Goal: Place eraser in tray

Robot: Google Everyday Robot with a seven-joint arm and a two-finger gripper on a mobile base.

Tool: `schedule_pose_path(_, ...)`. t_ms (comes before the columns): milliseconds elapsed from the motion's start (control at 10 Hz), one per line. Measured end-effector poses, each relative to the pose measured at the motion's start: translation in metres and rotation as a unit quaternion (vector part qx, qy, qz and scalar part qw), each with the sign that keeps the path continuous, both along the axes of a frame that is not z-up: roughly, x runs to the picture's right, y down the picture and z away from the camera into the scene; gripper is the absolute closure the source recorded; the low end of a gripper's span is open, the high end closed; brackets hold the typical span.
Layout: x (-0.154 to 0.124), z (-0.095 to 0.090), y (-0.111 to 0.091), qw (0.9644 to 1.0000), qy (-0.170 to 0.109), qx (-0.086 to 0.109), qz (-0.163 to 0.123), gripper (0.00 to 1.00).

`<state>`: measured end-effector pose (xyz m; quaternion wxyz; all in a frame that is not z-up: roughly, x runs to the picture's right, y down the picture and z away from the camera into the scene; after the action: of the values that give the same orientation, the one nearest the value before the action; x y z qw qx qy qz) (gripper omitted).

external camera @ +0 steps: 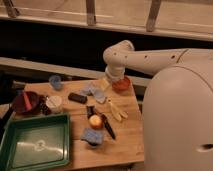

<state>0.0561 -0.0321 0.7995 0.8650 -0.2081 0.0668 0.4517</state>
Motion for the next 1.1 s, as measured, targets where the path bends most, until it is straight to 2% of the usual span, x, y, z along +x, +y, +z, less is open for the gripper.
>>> schedule_pose_path(300,-0.012,0.002,0.005,0.9994,-0.031,0.001,-0.016,0.2)
schedule_pose_path(600,-0.074,0.013,0.004,0.9943,-0.094,0.003,-0.05,0.2)
schedule_pose_path(800,-0.124,0.021,0.008,0.9869,-0.143,-0.003,-0.075,0.2)
schedule_pose_path(1100,-0.169,0.032,0.02,0.9722,-0.208,-0.01,-0.107,0.2)
